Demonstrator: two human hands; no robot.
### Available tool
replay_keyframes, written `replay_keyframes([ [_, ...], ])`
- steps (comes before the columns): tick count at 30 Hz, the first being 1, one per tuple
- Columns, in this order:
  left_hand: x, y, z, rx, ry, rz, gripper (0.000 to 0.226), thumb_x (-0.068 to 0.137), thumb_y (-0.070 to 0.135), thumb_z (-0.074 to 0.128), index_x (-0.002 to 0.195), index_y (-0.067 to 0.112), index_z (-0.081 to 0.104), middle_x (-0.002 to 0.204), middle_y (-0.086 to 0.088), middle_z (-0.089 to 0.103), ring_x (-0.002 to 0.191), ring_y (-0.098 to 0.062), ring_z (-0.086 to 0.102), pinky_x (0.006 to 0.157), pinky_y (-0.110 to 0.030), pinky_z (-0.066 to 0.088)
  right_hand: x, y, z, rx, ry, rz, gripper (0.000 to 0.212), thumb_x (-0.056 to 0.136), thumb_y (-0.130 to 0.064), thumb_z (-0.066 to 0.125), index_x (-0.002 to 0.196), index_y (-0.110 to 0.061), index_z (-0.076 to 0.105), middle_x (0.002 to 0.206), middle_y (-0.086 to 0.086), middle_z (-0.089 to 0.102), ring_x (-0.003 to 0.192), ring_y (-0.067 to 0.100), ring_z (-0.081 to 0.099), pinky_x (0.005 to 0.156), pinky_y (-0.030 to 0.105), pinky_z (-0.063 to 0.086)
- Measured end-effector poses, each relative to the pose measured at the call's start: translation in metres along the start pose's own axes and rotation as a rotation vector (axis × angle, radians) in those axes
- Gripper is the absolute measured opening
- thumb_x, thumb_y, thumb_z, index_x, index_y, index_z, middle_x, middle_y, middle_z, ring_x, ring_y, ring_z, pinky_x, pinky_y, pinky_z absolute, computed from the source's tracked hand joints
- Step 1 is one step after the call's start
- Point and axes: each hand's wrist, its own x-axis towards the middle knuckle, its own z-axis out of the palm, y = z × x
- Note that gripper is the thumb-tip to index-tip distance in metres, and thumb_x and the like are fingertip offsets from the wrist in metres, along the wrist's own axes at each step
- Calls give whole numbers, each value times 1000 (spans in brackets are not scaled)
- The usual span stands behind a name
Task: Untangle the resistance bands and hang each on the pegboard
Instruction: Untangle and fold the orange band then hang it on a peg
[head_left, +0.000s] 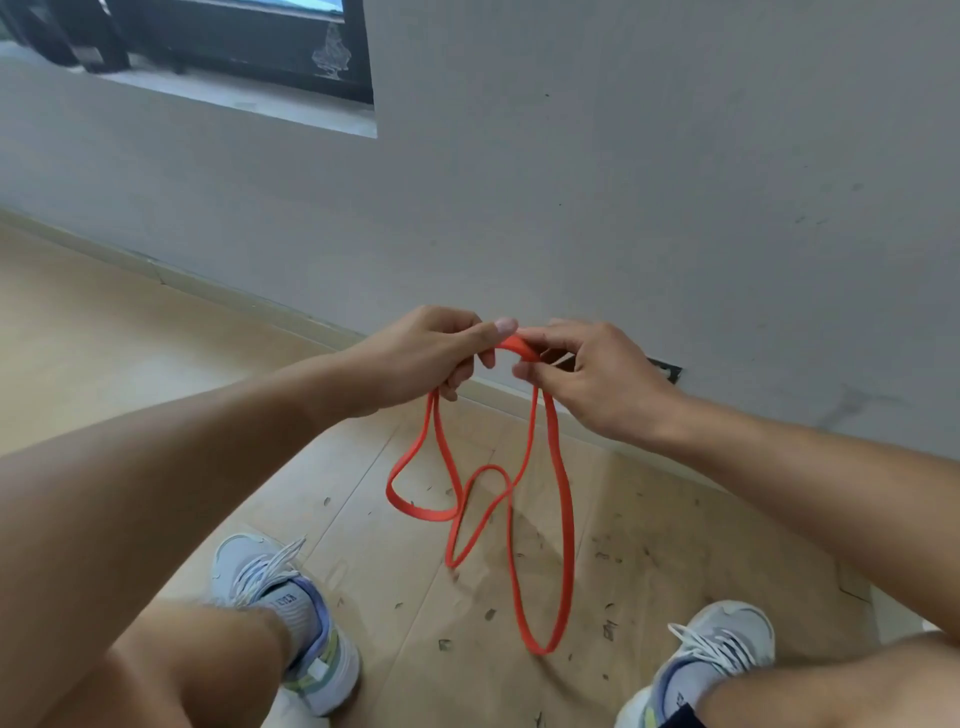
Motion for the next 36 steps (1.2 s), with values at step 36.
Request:
replay_keyframes([
  [36, -1, -9, -47, -508, 314, -70, 47, 84, 64, 67, 76, 19, 57, 57, 6, 31, 52, -12, 33, 68, -31, 39, 3, 11, -28, 547, 115, 245, 20, 84, -6, 80, 100, -17, 78, 85, 10, 72, 67, 17, 70, 69, 24, 59],
])
